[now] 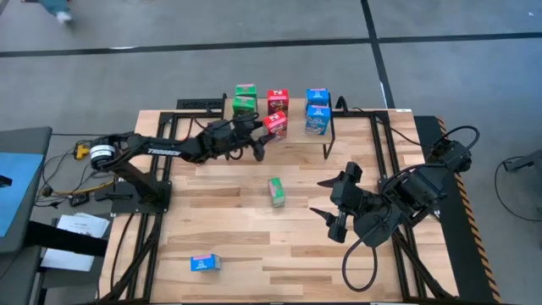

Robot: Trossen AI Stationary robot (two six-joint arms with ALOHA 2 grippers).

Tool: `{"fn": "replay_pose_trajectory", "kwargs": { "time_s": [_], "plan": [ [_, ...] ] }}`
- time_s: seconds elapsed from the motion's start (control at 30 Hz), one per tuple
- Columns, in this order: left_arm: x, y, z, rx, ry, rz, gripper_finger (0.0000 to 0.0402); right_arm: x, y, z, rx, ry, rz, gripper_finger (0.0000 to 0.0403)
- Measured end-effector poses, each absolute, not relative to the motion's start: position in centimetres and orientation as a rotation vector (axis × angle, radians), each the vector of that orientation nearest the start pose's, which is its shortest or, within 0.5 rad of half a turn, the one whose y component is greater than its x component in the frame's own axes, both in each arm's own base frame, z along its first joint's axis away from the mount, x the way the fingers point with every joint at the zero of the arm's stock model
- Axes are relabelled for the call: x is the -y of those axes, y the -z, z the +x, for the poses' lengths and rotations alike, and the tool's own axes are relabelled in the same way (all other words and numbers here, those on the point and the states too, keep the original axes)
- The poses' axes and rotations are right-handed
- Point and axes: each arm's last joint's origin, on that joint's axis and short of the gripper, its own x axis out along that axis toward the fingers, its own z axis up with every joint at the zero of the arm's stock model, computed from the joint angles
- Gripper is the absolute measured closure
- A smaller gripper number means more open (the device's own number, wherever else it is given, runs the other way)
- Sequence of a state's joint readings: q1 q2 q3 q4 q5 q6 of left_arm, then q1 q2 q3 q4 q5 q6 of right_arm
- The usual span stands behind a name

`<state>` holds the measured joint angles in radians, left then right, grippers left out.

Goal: Stack cereal on shelf
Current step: Put the bottom red cereal box on the shelf aligned with the other red cereal box

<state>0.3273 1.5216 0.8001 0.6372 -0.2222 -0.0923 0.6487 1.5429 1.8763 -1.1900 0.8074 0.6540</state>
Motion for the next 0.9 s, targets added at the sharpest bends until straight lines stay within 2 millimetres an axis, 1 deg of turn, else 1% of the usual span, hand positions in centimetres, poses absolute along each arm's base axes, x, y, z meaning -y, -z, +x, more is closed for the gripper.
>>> {"fn": "replay_pose_trajectory", "kwargs": {
  "time_s": [0.13,0.33,0.6,0.73,0.9],
  "plan": [
    [-10.6,-24.7,30.2,-0.098,-0.548,-0.095,0.0132,-15.4,-43.8,23.7,-0.55,0.342,0.061,0.0063],
    [-10.2,-25.3,29.8,-0.096,-0.575,-0.091,0.0132,-15.4,-43.8,23.7,-0.549,0.342,0.062,0.0063],
    [-10.5,-25.1,29.6,-0.119,-0.678,-0.084,0.0132,-15.4,-43.9,23.8,-0.543,0.34,0.07,0.0063],
    [-10.4,-25.1,29.6,-0.119,-0.66,-0.086,0.0132,-15.4,-43.9,23.8,-0.542,0.34,0.07,0.0063],
    [-9.8,-25.0,29.8,-0.149,-0.632,-0.061,0.0132,-15.4,-43.9,23.8,-0.543,0.34,0.069,0.0063]
  ]
}}
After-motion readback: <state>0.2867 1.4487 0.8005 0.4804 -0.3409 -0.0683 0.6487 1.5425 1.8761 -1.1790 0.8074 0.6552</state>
